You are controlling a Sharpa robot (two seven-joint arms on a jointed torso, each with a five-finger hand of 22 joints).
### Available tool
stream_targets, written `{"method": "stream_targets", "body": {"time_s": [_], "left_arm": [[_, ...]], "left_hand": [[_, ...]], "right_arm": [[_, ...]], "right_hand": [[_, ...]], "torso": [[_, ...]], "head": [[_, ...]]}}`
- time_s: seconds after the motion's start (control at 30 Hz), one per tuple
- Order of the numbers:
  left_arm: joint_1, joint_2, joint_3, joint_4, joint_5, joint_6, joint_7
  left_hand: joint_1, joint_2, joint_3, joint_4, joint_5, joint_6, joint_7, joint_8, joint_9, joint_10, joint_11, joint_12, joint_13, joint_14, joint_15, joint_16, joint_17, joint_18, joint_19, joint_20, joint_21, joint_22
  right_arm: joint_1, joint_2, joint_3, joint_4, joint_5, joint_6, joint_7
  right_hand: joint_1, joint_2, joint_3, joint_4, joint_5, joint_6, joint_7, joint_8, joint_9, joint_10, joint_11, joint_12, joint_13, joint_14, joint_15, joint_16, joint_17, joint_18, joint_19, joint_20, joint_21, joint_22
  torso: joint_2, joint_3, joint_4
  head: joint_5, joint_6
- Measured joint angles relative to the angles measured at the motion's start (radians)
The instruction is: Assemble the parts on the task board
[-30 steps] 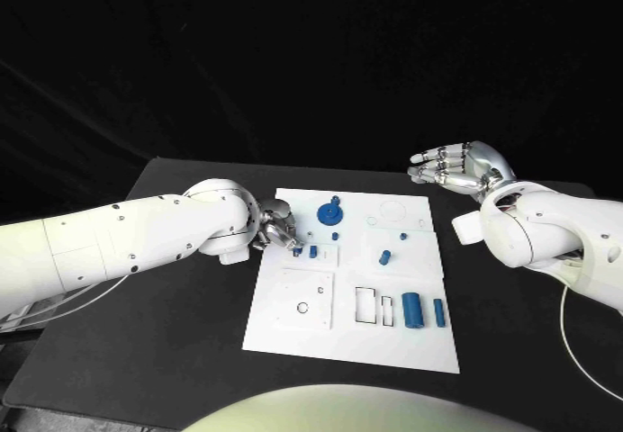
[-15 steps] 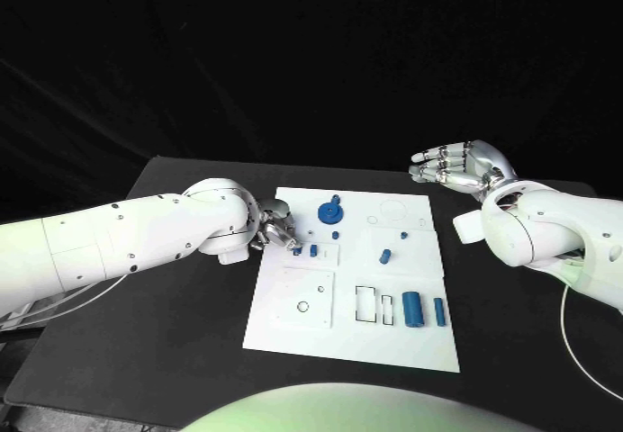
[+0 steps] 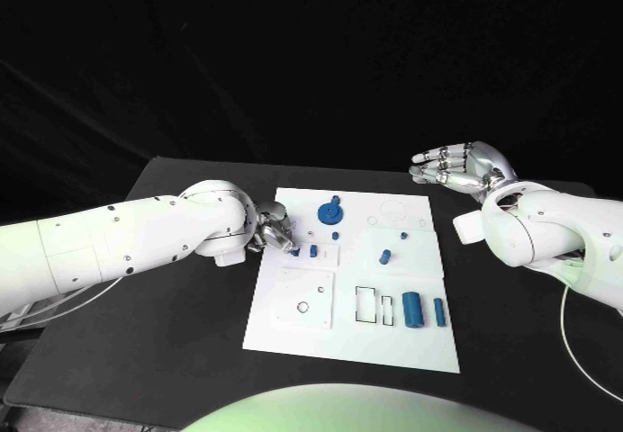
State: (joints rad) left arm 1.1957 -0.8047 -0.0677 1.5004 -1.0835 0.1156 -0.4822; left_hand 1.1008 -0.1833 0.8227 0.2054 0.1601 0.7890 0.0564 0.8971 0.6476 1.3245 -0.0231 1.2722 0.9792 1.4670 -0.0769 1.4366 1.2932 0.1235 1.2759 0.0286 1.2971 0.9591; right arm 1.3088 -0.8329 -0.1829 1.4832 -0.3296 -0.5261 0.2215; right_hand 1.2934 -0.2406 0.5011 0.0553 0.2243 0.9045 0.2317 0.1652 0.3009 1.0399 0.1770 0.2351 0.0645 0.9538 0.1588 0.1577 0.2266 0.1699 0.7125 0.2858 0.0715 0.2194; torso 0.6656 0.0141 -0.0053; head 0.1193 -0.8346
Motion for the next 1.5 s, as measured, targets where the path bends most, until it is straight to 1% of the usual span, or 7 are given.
{"method": "stream_targets", "body": {"time_s": [0.83,0.9,1.0,1.13,1.33,1.37,1.5], "left_arm": [[0.001,0.01,0.001,-0.006,0.001,0.008,-0.01],[0.001,0.012,0.001,-0.007,0.002,0.009,-0.012],[0.002,0.014,0.001,-0.009,0.003,0.009,-0.015],[0.002,0.017,0.001,-0.011,0.006,0.009,-0.019],[0.002,0.019,0.002,-0.013,0.01,0.009,-0.023],[0.002,0.019,0.002,-0.013,0.011,0.009,-0.024],[0.002,0.02,0.002,-0.014,0.013,0.009,-0.026]], "left_hand": [[-0.012,-0.002,0.0,0.0,0.006,0.002,0.002,0.0,0.001,0.0,0.0,0.0,-0.009,0.0,0.0,0.0,0.0,0.0,0.0,0.0,0.0,0.004],[-0.034,-0.01,0.066,-0.066,0.005,0.007,0.004,0.002,0.001,0.0,0.0,-0.008,-0.022,0.0,0.0,0.0,0.0,0.0,0.0,0.0,0.0,0.005],[-0.04,-0.011,0.066,-0.066,0.006,0.01,0.003,0.002,0.001,0.0,0.0,-0.009,-0.029,0.0,0.0,0.0,0.0,0.0,0.0,0.0,0.0,0.005],[-0.054,-0.01,0.066,-0.066,0.006,0.008,0.002,0.009,0.005,0.009,-0.009,-0.003,-0.003,-0.004,-0.003,0.0,0.0,0.0,0.0,0.0,0.0,0.005],[-0.059,-0.007,0.065,-0.068,-0.002,0.009,0.001,0.009,0.008,0.009,-0.009,-0.003,0.0,0.0,-0.007,0.0,0.0,0.0,0.0,0.0,-0.001,0.005],[-0.064,-0.012,0.063,-0.07,-0.002,0.013,-0.003,0.009,0.007,0.009,-0.009,-0.003,0.001,0.0,-0.007,0.0,0.0,0.0,0.0,0.0,-0.001,0.005],[-0.073,-0.013,0.06,-0.072,-0.006,0.014,-0.008,0.009,0.007,0.013,-0.013,-0.003,0.002,0.0,-0.007,0.0,0.0,0.0,0.0,0.0,-0.001,0.004]], "right_arm": [[0.0,-0.002,0.0,0.0,0.003,0.003,0.0],[0.0,-0.002,0.0,0.0,0.003,0.003,0.0],[0.0,-0.002,0.0,0.0,0.004,0.003,0.0],[0.0,-0.002,0.0,0.0,0.004,0.004,0.0],[0.0,-0.002,0.0,0.0,0.004,0.006,0.0],[0.0,-0.002,0.0,0.0,0.005,0.007,0.0],[0.0,-0.002,0.0,0.0,0.006,0.008,0.0]], "right_hand": [[0.0,0.0,0.0,0.0,0.0,0.0,0.0,0.0,-0.001,0.0,0.0,0.0,0.0,0.0,0.0,0.0,-0.003,0.0,0.0,0.0,0.0,-0.002],[0.0,0.0,0.0,0.0,0.0,0.0,0.0,0.0,-0.001,0.0,0.0,0.0,0.0,0.0,0.0,0.0,-0.003,0.0,0.0,0.0,0.0,-0.002],[0.0,0.0,0.0,0.0,0.0,0.0,0.0,0.0,-0.001,0.0,0.0,0.0,0.0,0.0,0.0,0.0,-0.003,0.0,0.0,0.0,0.0,-0.002],[-0.001,0.001,0.0,0.0,0.0,0.0,0.0,0.0,-0.001,0.0,0.0,-0.004,0.0,0.0,0.0,0.0,-0.003,0.0,0.0,0.0,0.0,-0.002],[-0.008,0.0,0.0,0.0,-0.004,0.0,0.0,0.0,-0.002,0.0,0.0,-0.004,0.0,0.0,0.0,0.0,-0.005,0.0,0.0,0.0,0.0,-0.004],[-0.008,0.0,0.0,0.0,-0.004,0.0,0.0,0.0,-0.002,0.0,0.0,-0.004,0.0,0.0,0.0,0.0,-0.005,0.0,0.0,0.0,0.0,-0.004],[-0.013,0.005,-0.003,0.003,-0.012,0.0,0.0,-0.004,-0.002,0.0,0.0,-0.006,0.0,0.0,0.0,0.0,-0.008,0.0,0.0,0.0,0.0,-0.007]], "torso": [[0.0,0.0014,-0.0012],[0.0,0.0015,-0.0012],[0.0,0.0016,-0.0012],[0.0,0.0017,-0.0007],[0.0,0.0017,-0.0005],[0.0,0.0016,-0.0005],[0.0,0.0012,-0.0003]], "head": [[0.0,-0.002],[-0.001,-0.003],[-0.002,-0.003],[-0.003,-0.003],[-0.004,-0.003],[-0.004,-0.003],[-0.003,-0.003]]}}
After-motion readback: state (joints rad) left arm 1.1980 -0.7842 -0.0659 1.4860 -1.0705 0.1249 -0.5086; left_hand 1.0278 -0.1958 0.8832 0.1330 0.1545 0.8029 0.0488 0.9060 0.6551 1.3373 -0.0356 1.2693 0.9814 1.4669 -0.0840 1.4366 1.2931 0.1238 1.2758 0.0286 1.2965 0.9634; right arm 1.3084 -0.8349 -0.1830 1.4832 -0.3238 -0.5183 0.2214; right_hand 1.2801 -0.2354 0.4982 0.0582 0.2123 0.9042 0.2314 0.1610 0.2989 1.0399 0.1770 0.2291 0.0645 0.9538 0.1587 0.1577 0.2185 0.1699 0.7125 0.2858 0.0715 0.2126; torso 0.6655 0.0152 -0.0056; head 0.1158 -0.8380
